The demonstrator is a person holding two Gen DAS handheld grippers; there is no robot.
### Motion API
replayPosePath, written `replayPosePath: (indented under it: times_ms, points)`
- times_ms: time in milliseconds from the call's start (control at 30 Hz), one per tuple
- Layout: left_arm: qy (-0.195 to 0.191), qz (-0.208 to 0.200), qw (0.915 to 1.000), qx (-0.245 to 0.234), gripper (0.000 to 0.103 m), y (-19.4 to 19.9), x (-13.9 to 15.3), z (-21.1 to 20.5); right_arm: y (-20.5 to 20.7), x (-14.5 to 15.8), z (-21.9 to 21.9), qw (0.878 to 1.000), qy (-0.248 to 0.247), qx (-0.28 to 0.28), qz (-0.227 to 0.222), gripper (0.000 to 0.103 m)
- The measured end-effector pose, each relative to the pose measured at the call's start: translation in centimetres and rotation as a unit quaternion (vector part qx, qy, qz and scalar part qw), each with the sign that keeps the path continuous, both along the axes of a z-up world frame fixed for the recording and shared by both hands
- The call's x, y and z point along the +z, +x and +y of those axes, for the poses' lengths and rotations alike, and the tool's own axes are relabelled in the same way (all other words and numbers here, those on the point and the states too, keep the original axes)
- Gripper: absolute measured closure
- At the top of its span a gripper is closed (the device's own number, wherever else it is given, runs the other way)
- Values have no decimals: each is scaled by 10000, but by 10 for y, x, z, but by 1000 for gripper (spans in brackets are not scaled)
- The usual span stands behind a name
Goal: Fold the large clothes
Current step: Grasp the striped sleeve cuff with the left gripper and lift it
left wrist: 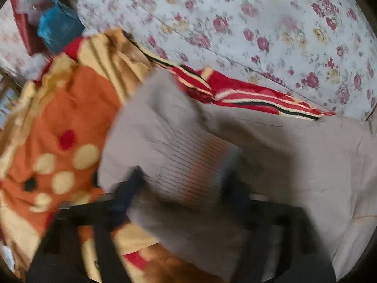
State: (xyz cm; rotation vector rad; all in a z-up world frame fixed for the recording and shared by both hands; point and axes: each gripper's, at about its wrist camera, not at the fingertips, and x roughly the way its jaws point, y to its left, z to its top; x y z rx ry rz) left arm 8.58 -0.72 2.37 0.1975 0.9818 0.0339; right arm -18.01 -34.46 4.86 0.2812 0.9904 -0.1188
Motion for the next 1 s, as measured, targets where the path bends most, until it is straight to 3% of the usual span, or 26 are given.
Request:
replayPosePath:
  times_ms: [33,67,100,133,200,300,433,567,700,867,967,1000]
  points:
    - [-137,-25,9999,31,56,0,1,3,0,0,-1,10000,10,-9,-1,0]
    - [-318,-82,9995,37,66,-3,5,7,0,-1,-1,10000,-4,-12,-10,0]
    - [-428,-93,9990,21,83,-6,10,8,0,-1,-1,10000,-11,-12,-13,0]
    - [-519,-124,9986,19,89,-9,16,9,0,-1,-1,10000,-32,-11,-19,0]
    - [-1005,-349,9943,-74,90,-24,43,9,-1,1,0,10000,-53,-2,-46,0]
    - [-1405,-561,9876,-412,91,-50,79,-3,-3,6,1,9999,-89,-7,-145,0]
    - [-1900,-427,9757,-1005,91,-81,111,-33,-8,20,-8,9995,-21,-120,-306,0]
    - [-2350,-214,9545,-1825,91,-117,131,-90,-11,36,-25,9983,-10,-355,-459,0]
    - [-2543,161,9363,-2417,91,-144,126,-159,-18,48,-46,9962,5,-638,-596,0]
    - [-2726,643,9201,-2737,91,-164,101,-224,-27,51,-67,9933,-51,-986,-595,0]
    - [-3016,957,9011,-2965,89,-173,80,-251,-30,50,-80,9913,-12,-1183,-582,0]
    - [-3138,1109,8939,-3003,83,-174,74,-257,-31,49,-83,9908,-13,-1229,-568,0]
